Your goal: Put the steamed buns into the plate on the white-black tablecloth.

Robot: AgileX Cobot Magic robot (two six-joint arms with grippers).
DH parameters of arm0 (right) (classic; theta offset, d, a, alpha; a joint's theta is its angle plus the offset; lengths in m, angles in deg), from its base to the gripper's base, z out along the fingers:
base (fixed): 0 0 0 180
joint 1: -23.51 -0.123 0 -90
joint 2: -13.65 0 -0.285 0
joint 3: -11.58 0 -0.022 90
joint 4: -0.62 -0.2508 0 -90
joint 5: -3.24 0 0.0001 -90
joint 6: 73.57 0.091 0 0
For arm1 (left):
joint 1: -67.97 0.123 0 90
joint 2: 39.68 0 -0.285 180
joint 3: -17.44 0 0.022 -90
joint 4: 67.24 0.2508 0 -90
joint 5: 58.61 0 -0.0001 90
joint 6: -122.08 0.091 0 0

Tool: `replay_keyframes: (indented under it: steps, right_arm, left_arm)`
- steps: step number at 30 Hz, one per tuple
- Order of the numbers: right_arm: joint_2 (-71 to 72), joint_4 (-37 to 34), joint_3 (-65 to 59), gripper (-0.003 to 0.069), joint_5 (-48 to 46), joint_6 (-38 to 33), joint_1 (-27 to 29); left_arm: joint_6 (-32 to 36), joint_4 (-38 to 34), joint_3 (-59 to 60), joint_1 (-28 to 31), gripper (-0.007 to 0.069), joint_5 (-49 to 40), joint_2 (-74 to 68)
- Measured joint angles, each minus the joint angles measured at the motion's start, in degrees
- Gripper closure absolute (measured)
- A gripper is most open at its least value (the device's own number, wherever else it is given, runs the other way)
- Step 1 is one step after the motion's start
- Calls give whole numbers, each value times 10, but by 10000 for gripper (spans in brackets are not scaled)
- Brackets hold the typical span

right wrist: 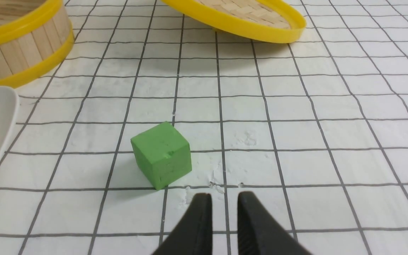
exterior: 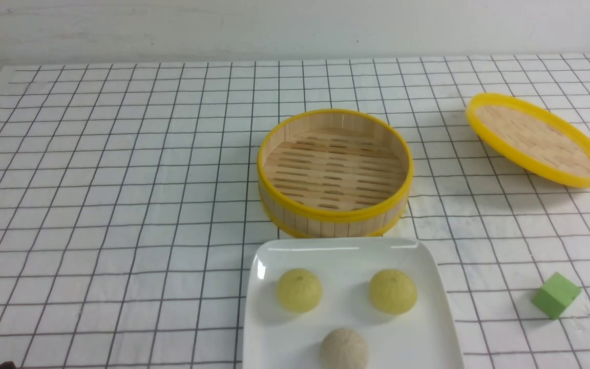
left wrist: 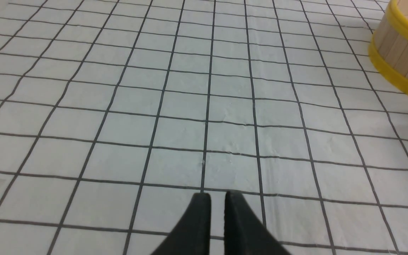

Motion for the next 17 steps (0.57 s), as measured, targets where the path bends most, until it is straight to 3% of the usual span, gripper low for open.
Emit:
replay_keyframes:
  steps: [17]
  right_arm:
    - [0,0,0,501,0,0,0]
  left_arm:
    - [0,1,0,0,536,0,0]
